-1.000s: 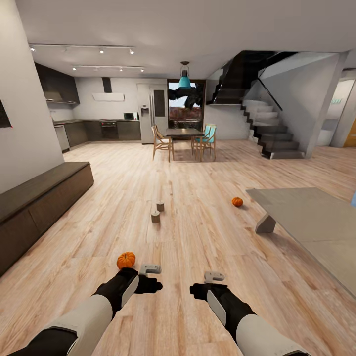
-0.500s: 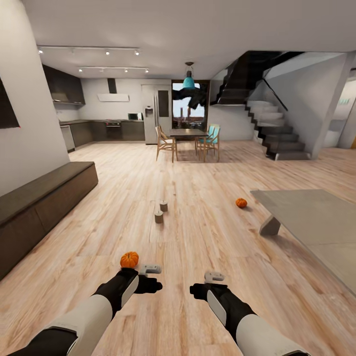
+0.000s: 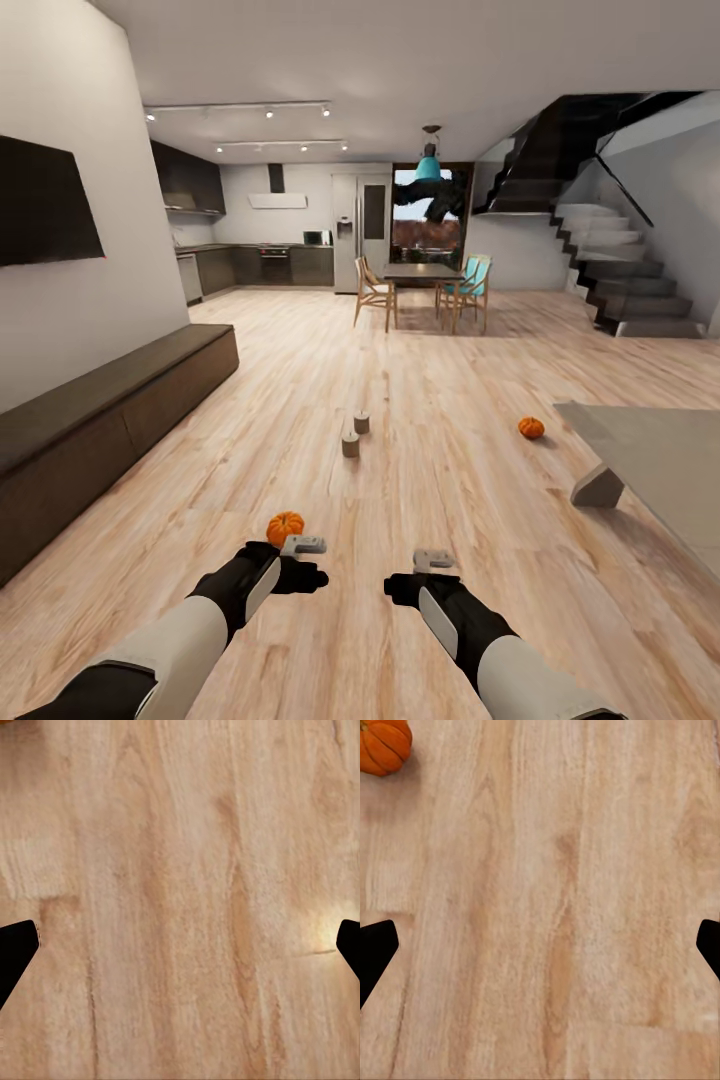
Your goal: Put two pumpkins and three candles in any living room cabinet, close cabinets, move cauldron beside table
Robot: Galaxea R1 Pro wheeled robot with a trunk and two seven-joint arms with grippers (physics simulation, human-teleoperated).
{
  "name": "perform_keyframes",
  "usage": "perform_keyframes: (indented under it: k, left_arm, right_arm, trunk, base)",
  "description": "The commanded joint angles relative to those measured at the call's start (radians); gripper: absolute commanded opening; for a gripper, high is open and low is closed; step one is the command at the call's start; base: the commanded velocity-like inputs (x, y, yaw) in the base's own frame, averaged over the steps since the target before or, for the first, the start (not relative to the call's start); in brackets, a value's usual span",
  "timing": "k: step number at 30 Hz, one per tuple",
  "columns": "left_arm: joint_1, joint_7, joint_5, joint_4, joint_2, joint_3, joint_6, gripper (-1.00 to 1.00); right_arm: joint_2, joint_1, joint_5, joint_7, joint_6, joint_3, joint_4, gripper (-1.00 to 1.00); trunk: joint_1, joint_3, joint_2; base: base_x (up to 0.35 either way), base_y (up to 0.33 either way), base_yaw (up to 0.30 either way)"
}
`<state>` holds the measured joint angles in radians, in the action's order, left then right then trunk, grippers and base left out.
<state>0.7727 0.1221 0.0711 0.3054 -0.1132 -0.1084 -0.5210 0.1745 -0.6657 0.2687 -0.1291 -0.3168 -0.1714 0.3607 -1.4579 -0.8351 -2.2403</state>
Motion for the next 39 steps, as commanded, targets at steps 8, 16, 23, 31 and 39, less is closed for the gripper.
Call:
perform_keyframes:
  k: [8, 16, 23, 31, 39]
  left_arm:
    - [0.000, -0.001, 0.007, 0.001, 0.001, -0.007, -0.005, 1.00]
    - [0.000, -0.001, 0.007, 0.002, 0.001, -0.007, -0.005, 1.00]
    - [0.000, -0.001, 0.007, 0.002, 0.001, -0.008, -0.005, 1.00]
    - [0.000, -0.001, 0.007, 0.003, 0.001, -0.008, -0.005, 1.00]
    - [0.000, -0.001, 0.007, 0.002, 0.000, -0.008, -0.005, 1.00]
  right_arm:
    - [0.000, 0.000, 0.010, -0.009, -0.004, -0.005, 0.001, 1.00]
    - [0.000, -0.001, 0.010, -0.009, -0.004, -0.005, 0.001, 1.00]
    - [0.000, 0.000, 0.010, -0.009, -0.004, -0.005, 0.001, 1.00]
    - [0.000, 0.000, 0.010, -0.009, -0.004, -0.005, 0.001, 1.00]
    - [0.000, 0.000, 0.010, -0.009, -0.004, -0.005, 0.001, 1.00]
  trunk:
    - [0.000, 0.002, 0.000]
    - [0.000, 0.005, 0.000]
    - [0.000, 0.007, 0.000]
    - [0.000, 0.010, 0.000]
    - [0.000, 0.013, 0.000]
  base:
    - [0.114, -0.074, 0.285]
    - [0.027, -0.007, 0.286]
    - [0.106, -0.001, 0.285]
    - [0.030, 0.000, 0.286]
    - [0.025, 0.000, 0.285]
